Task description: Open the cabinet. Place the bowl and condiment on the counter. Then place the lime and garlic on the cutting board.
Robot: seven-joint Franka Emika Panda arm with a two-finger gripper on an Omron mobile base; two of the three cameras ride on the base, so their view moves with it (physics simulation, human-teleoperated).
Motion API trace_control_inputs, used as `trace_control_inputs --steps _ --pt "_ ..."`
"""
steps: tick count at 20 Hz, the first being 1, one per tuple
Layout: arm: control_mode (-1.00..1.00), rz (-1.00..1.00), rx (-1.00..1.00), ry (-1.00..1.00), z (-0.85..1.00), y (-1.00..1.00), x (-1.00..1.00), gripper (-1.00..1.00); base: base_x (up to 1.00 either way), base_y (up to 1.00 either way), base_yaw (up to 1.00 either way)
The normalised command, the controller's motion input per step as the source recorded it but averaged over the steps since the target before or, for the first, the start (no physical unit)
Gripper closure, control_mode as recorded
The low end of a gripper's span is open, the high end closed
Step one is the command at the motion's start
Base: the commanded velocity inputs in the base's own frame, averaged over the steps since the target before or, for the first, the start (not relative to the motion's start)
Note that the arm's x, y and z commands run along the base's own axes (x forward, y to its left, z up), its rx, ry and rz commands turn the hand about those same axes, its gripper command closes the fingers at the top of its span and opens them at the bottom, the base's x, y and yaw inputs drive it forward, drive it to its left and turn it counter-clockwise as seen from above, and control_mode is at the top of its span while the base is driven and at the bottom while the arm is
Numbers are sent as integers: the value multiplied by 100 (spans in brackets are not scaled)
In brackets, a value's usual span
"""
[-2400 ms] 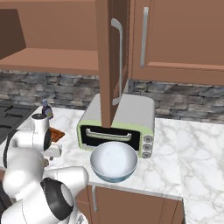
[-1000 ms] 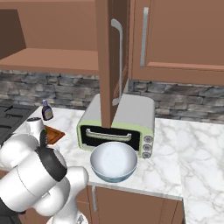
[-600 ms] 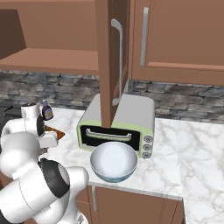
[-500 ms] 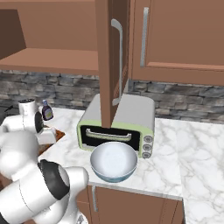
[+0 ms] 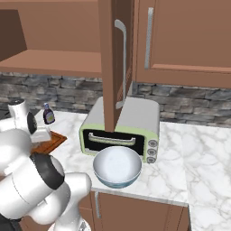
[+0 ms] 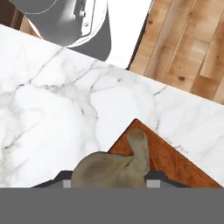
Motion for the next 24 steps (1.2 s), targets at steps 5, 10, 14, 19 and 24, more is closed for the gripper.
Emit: trace_control_inputs --steps 5,10,14,19,24 --pt "-100 2 0 -12 -6 10 11 100 0 0 0" --pt "-100 1 0 -6 -13 3 2 100 0 0 0" --pt "-100 0 0 -3 -20 6 24 100 0 0 0" --pt "-100 0 0 -1 -11 16 45 100 0 0 0" --pt "-100 1 0 -1 -12 26 22 100 0 0 0"
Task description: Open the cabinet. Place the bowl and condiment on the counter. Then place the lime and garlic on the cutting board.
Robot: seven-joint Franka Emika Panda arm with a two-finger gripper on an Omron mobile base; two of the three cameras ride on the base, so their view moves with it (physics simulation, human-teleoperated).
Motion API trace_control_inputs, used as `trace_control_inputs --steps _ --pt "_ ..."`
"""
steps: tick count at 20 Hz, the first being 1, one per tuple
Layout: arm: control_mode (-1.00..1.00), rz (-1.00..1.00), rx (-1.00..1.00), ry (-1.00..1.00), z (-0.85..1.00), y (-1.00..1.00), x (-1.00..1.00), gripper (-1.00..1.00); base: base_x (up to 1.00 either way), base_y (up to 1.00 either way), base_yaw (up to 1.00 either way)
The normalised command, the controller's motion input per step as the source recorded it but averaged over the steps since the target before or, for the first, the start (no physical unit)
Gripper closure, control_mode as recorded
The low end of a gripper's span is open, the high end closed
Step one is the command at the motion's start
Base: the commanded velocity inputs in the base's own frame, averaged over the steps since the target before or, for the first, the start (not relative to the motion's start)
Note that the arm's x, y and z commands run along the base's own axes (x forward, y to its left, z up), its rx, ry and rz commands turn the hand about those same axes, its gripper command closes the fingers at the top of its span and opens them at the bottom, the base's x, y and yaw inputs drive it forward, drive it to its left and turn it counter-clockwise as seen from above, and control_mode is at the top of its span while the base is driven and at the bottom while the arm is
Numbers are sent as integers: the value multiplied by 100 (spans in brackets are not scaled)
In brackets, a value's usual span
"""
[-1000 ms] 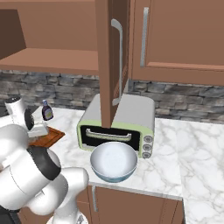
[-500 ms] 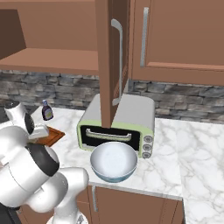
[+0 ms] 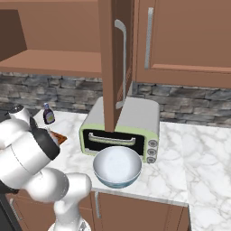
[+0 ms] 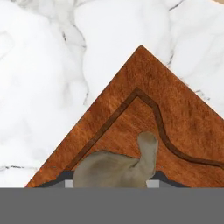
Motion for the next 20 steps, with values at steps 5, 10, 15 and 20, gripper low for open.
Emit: trace_control_inputs --steps 5,10,15,20 --pt "-100 0 0 -3 -14 29 0 -100 0 0 0" --pt "-100 0 0 -4 0 6 0 -100 0 0 0" --pt "-100 0 1 -5 8 0 0 -100 0 0 0" --pt "-100 0 11 -7 76 -39 -26 -100 0 0 0"
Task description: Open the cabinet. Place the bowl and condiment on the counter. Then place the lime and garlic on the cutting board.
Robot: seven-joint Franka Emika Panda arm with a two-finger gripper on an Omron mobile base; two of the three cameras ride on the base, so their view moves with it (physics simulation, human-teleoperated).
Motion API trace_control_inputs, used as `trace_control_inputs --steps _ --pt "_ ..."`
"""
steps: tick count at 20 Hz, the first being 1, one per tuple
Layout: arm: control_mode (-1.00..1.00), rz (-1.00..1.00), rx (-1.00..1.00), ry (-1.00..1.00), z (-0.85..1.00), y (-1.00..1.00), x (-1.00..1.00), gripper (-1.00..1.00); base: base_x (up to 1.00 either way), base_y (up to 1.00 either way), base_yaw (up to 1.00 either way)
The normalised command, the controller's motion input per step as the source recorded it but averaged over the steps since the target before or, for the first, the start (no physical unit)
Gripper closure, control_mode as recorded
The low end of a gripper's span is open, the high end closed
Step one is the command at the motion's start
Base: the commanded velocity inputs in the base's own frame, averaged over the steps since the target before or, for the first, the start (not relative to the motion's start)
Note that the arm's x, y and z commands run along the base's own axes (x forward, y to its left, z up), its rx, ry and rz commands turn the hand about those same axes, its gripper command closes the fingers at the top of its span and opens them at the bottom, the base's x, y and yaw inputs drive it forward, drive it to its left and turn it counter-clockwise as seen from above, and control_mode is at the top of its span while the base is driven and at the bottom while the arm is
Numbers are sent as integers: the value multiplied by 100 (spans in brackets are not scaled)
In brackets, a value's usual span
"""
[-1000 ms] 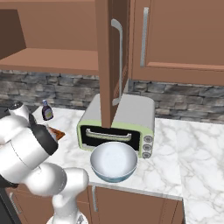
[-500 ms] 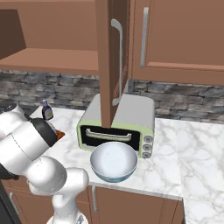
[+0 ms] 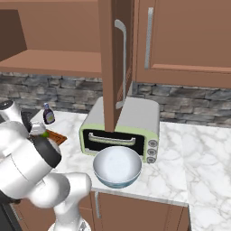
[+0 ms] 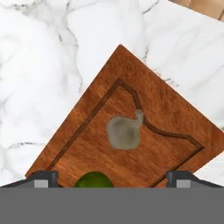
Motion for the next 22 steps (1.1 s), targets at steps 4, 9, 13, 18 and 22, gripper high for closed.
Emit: trace_control_inputs --steps 4,9,13,18,22 --pt "-100 -2 17 -5 88 -82 -64 -100 0 0 0" --pt "-100 -3 18 -2 89 -79 -37 -100 0 0 0" --pt "-100 -4 16 0 100 -62 -1 -100 0 0 0" --pt "-100 -10 7 0 94 -32 3 -100 0 0 0" --pt "-100 -10 1 2 18 -2 6 -100 0 0 0"
